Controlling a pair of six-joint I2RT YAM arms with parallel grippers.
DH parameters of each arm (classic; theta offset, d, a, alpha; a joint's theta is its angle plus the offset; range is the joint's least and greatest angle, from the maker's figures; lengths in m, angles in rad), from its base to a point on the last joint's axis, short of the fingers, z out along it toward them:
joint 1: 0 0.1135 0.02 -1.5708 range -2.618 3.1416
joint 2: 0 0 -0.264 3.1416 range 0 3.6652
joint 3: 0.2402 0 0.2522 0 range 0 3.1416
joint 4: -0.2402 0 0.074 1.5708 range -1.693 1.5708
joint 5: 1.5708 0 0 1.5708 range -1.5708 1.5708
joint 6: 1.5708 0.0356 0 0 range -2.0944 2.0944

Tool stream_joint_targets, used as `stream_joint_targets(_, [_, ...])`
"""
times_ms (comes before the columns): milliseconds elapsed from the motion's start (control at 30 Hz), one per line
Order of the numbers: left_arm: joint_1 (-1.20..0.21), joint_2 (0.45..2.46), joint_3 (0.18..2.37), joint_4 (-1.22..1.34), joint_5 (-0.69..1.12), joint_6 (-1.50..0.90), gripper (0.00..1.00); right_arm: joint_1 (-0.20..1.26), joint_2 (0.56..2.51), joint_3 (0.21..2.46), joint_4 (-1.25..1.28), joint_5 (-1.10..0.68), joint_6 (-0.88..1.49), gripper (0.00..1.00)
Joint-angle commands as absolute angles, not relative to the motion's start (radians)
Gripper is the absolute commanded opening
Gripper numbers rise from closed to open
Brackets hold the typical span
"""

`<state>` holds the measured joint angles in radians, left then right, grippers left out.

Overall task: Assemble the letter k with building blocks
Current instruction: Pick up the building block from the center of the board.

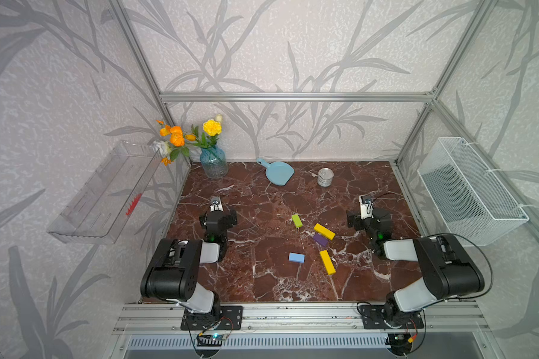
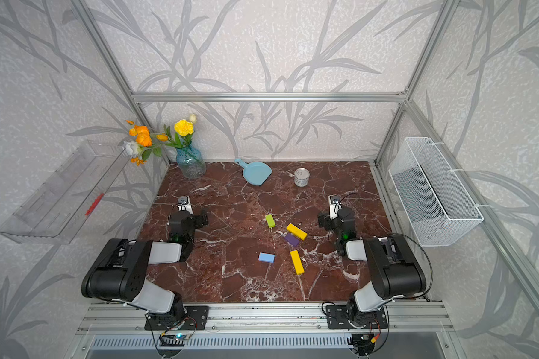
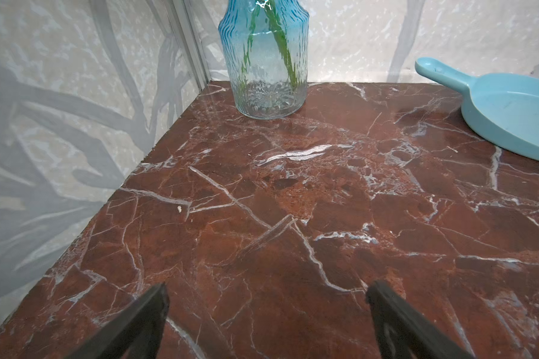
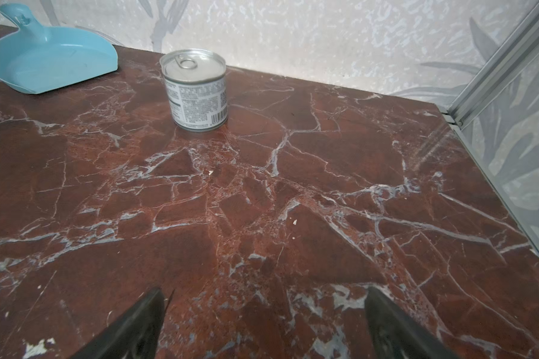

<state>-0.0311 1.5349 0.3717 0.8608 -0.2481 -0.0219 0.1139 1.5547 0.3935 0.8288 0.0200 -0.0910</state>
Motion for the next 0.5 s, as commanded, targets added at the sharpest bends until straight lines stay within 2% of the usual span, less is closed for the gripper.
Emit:
stream_joint_targets(0, [-0.024,1.528,0.395,0.841,-0.232,-0.031,1.0,0.11,1.537,0.414,0.819,0.017,-0.087,0.99])
stream_joint_targets(467, [0.001,1.529,0.412,0.81,-0.18,-0.045,1.0,0.111,1.537,0.414,0.819,0.017,-0.088,0.99])
